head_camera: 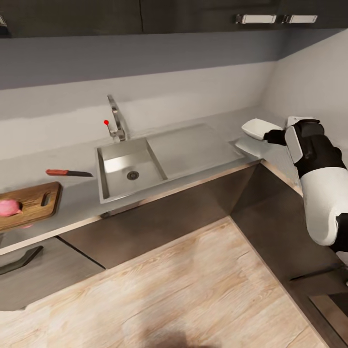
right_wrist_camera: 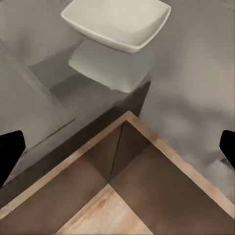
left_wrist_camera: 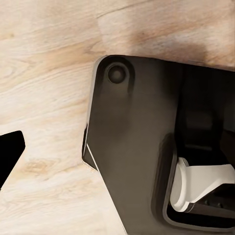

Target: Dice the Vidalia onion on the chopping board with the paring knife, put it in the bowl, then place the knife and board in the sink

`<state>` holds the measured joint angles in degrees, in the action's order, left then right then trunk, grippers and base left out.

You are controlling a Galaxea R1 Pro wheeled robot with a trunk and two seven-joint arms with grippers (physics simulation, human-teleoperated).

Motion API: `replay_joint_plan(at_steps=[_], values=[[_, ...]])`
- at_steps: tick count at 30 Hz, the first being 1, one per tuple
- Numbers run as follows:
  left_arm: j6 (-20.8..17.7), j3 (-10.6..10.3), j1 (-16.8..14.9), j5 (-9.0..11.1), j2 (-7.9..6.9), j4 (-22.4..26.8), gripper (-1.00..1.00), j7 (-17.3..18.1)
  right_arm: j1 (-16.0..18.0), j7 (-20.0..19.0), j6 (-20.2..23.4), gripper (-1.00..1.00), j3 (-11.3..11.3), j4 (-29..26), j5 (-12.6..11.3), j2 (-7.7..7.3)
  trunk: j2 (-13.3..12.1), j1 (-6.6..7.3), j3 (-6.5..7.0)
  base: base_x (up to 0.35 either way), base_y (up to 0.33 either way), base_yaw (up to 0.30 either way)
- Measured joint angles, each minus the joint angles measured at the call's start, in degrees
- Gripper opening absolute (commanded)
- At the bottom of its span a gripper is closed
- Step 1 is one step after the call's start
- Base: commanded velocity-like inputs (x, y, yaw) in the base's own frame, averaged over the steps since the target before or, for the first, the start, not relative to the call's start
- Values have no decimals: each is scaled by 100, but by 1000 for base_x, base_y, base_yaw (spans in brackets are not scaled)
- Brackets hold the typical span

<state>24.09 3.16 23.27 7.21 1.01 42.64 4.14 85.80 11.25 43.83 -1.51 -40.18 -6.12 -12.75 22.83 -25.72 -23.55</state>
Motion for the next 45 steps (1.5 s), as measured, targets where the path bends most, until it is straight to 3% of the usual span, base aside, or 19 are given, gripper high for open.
replay_joint_plan(at_steps=[3, 8, 28, 45], values=[[0, 0, 0, 0, 0, -6, 100, 0, 2, -241, -3, 100, -6, -11, -32, -115, 0, 0, 0, 310, -7, 0], [0, -5, -1, 0, 35, -17, 100, 0, 3, -351, -5, 100, -18, -66, -46, -169, 0, 0, 0, 305, -69, 0], [1, -17, -1, -6, 61, -89, 100, -4, -4, -369, -30, 100, 9, -39, -14, -173, 0, -1, 0, 249, -203, 0], [0, -15, -1, -9, 62, -107, 100, -3, -84, -330, -148, 100, 1, 204, -3, -187, -1, -1, 0, 58, -10, 0]])
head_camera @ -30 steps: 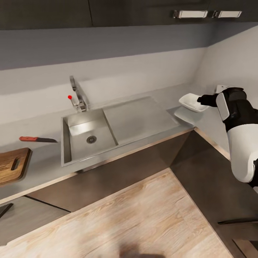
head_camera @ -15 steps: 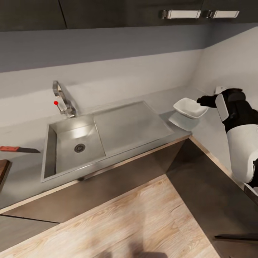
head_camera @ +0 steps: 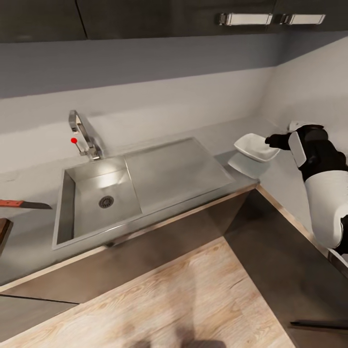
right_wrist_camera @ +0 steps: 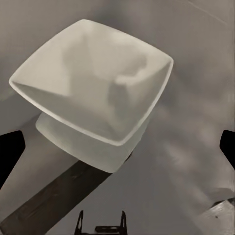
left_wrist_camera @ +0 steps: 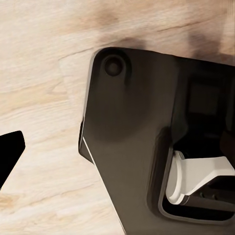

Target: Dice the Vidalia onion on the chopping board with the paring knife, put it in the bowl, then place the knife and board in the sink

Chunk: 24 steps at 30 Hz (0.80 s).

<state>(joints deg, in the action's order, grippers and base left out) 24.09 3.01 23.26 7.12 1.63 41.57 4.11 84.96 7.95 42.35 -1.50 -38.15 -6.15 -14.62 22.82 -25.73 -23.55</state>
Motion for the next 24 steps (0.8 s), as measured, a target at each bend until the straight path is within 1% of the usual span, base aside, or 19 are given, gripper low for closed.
replay_joint_plan(at_steps=[2, 7, 12, 16, 21, 22, 24], values=[[0, 0, 1, 0, 0, -10, 100, 2, -7, 10, -350, 100, -2, 308, 3, -67, 0, 1, 0, 280, 0, 0], [0, 0, 0, -1, 0, -19, 100, 3, -9, 11, -898, 100, -4, 922, 0, -143, 0, 1, 0, 301, 0, 0], [0, 0, 1, -1, 0, -20, 100, 3, -9, 11, -1116, 100, -2, 1221, -1, -152, 0, 0, 0, 210, 0, 0], [0, 0, 0, -1, 0, -19, 100, 3, -9, 19, -1238, 100, -7, 1381, -5, -155, 0, -2, 0, 47, 0, 0], [0, 0, 1, -1, 0, -22, 100, 3, -9, 20, -1264, 100, -12, 1425, -13, -172, 0, -2, 0, 7, 0, 0], [0, 0, 1, -1, 0, -23, 100, 3, -9, 17, -1265, 100, -14, 1427, -13, -196, 0, -2, 0, 2, 0, 0], [0, 0, 0, 0, 0, -24, 100, 1, -8, 4, -1266, 100, -15, 1432, -22, -299, 0, -2, 0, 1, 0, 0]])
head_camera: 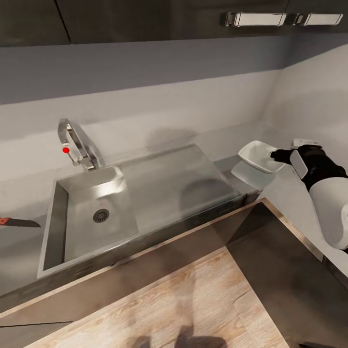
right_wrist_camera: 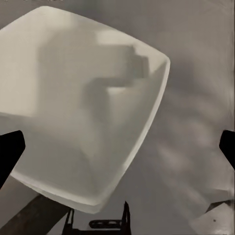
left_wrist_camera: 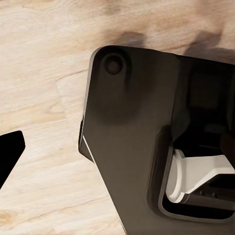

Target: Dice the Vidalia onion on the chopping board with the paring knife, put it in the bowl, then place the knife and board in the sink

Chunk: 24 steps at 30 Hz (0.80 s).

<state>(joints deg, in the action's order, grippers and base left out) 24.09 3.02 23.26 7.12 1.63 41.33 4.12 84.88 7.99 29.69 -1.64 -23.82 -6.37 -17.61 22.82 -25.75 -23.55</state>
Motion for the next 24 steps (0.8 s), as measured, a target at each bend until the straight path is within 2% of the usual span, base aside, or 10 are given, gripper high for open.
replay_joint_plan(at_steps=[2, 5, 14, 20, 24], values=[[0, 0, 1, 0, 0, 0, 100, 1, 0, -18, -1, 100, -2, -1, -15, -135, 0, 0, 0, 0, 0, 0], [0, 0, 0, 0, 0, -1, 100, 1, 0, -31, 0, 100, -47, 1, -41, -239, 0, 0, 0, 0, 0, 0], [0, 0, -1, 0, 0, -1, 100, 2, 0, -88, 0, 100, -290, 12, -170, -274, 0, 0, 0, 0, 0, 0], [0, 0, 0, 0, 0, -1, 100, 2, 0, -467, 2, 100, -295, 128, -161, -270, 0, 0, 0, 0, 0, 0], [1, 0, -1, 0, 0, -1, 100, 2, 0, -536, -3, 100, -293, 253, -158, -270, 0, 0, 0, 0, 0, 0]])
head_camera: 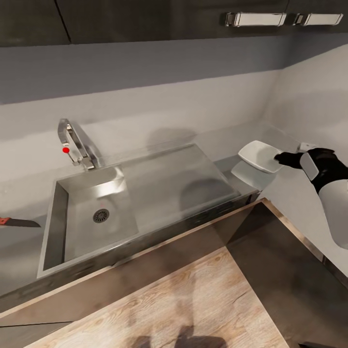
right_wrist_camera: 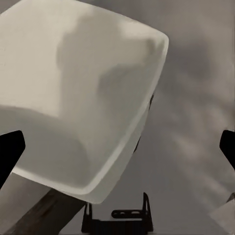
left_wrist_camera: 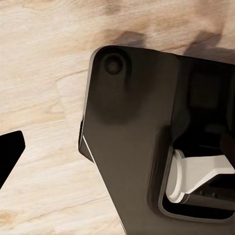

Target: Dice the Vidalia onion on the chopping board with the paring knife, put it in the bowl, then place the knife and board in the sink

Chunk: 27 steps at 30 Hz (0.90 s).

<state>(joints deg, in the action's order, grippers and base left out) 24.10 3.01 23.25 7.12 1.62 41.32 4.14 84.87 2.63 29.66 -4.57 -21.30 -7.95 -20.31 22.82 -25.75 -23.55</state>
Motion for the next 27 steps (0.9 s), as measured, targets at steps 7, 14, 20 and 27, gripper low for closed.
replay_joint_plan(at_steps=[7, 14, 20, 27], values=[[8, 0, -1, -7, 0, 21, 100, 0, 0, -30, -2, 100, -15, 62, 9, -54, 0, 0, 0, 0, 0, 0], [265, -8, 2, -11, -2, 11, 100, 0, 0, -35, -12, 100, -11, 199, 3, -73, 0, 0, 0, 0, 0, 0], [479, -13, 0, -299, -2, -7, 100, -3, 0, -39, -19, 100, -13, 245, 0, -79, 0, 0, 0, 0, 0, 0], [515, -20, 0, -576, -2, -72, 100, -8, 0, -40, -135, 100, -3, 498, 0, -71, 0, 2, 0, 80, 0, 0]])
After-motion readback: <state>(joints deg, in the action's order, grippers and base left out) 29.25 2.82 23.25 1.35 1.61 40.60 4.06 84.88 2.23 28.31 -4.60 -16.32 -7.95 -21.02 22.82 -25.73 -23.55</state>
